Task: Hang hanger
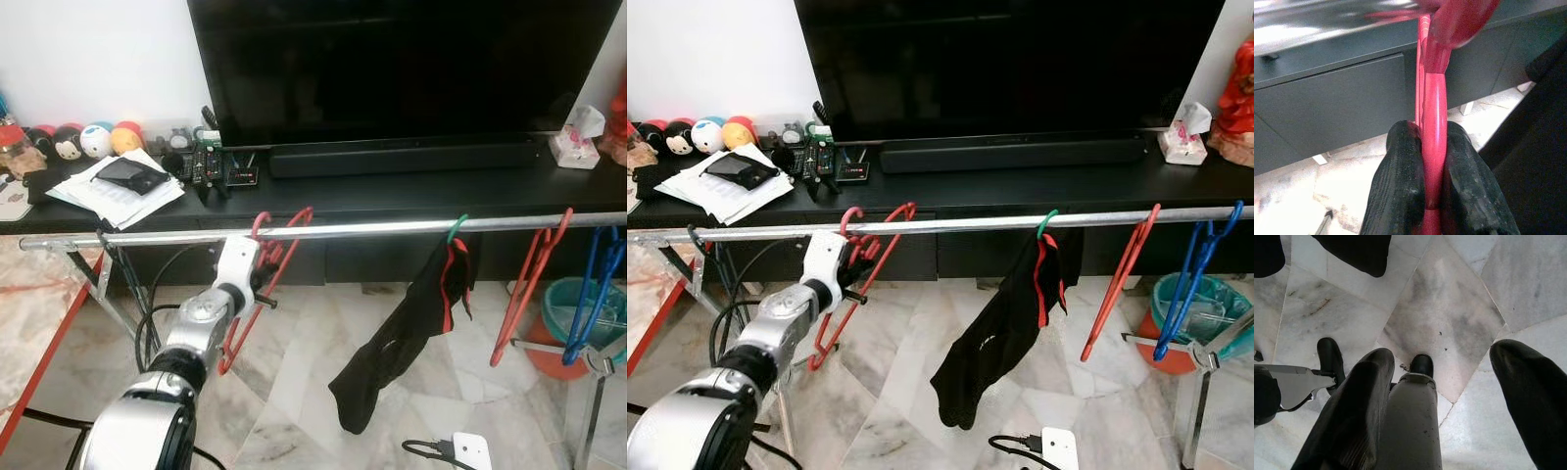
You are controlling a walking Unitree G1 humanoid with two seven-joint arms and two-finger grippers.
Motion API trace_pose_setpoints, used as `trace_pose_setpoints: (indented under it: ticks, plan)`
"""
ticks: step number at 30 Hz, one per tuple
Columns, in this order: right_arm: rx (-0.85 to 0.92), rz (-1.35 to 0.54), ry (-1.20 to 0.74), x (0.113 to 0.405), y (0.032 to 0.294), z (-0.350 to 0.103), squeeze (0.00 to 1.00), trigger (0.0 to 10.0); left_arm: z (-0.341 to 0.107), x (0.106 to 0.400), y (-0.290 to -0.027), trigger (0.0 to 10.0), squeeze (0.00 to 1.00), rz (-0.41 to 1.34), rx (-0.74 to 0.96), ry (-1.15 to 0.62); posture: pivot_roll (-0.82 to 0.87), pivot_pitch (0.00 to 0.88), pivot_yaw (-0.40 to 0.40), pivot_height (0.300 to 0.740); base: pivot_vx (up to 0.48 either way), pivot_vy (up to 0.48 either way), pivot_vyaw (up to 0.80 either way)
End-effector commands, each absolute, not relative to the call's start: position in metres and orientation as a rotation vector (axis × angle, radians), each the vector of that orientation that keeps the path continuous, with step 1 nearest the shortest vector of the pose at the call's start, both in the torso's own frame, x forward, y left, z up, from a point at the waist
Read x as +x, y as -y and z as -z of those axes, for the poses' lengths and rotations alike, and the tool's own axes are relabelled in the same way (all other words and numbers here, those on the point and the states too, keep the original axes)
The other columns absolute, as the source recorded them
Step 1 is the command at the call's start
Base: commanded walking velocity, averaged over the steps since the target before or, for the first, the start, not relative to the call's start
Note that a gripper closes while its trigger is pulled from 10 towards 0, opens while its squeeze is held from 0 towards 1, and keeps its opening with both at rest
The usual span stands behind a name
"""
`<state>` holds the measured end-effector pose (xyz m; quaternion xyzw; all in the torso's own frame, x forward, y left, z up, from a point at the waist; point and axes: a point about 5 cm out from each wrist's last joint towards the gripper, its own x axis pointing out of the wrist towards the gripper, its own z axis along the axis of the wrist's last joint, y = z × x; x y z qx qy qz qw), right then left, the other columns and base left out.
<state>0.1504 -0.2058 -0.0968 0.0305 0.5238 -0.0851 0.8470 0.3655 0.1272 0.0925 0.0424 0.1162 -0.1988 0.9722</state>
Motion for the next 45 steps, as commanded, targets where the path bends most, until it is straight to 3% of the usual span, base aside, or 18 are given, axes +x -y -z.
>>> trace_pose_setpoints:
  ticks: [1, 11, 24, 25, 26, 27, 28, 29, 30, 45]
  plan:
    - [0.076, 0.186, -1.097, 0.152, 0.204, 0.097, 0.00, 10.0, -0.100, 0.372, -0.125, 10.0, 0.00, 0.403, 0.135, -0.248, 0.07, 0.000, 0.072, 0.732, 0.000, 0.000, 0.00]
    - [0.075, 0.182, -1.101, 0.152, 0.204, 0.096, 0.00, 10.0, -0.080, 0.365, -0.134, 10.0, 0.00, 0.377, 0.190, -0.381, 0.07, 0.000, 0.074, 0.732, 0.000, 0.000, 0.00]
    - [0.076, 0.179, -1.100, 0.153, 0.204, 0.096, 0.00, 10.0, -0.069, 0.357, -0.143, 10.0, 0.00, 0.344, 0.175, -0.392, 0.08, 0.000, 0.072, 0.732, 0.000, 0.000, 0.00]
    - [0.075, 0.178, -1.100, 0.153, 0.204, 0.096, 0.00, 10.0, -0.069, 0.357, -0.143, 10.0, 0.45, 0.345, 0.174, -0.387, 0.08, 0.000, 0.070, 0.732, 0.000, 0.000, 0.00]
    - [0.074, 0.178, -1.100, 0.153, 0.204, 0.096, 0.00, 10.0, -0.068, 0.357, -0.142, 10.0, 0.63, 0.345, 0.172, -0.385, 0.08, 0.000, 0.070, 0.732, 0.000, 0.000, 0.00]
    - [0.073, 0.177, -1.100, 0.153, 0.204, 0.096, 0.00, 10.0, -0.069, 0.357, -0.142, 10.0, 0.71, 0.344, 0.171, -0.383, 0.08, 0.000, 0.070, 0.732, 0.000, 0.000, 0.00]
    - [0.073, 0.177, -1.100, 0.154, 0.204, 0.096, 0.00, 10.0, -0.069, 0.357, -0.142, 10.0, 0.89, 0.342, 0.168, -0.378, 0.08, 0.000, 0.070, 0.732, 0.000, 0.000, 0.00]
    - [0.073, 0.177, -1.099, 0.154, 0.204, 0.096, 0.00, 10.0, -0.069, 0.357, -0.142, 10.0, 0.89, 0.341, 0.163, -0.375, 0.08, 0.000, 0.070, 0.732, 0.000, 0.000, 0.00]
    - [0.072, 0.177, -1.099, 0.154, 0.204, 0.096, 0.00, 10.0, -0.070, 0.357, -0.141, 10.0, 1.00, 0.342, 0.158, -0.370, 0.08, 0.000, 0.070, 0.732, 0.000, 0.000, 0.00]
    - [0.075, 0.178, -1.096, 0.154, 0.204, 0.096, 0.00, 10.0, -0.081, 0.359, -0.144, 10.0, 1.00, 0.370, 0.101, -0.273, 0.08, 0.000, 0.072, 0.732, 0.000, 0.000, 0.00]
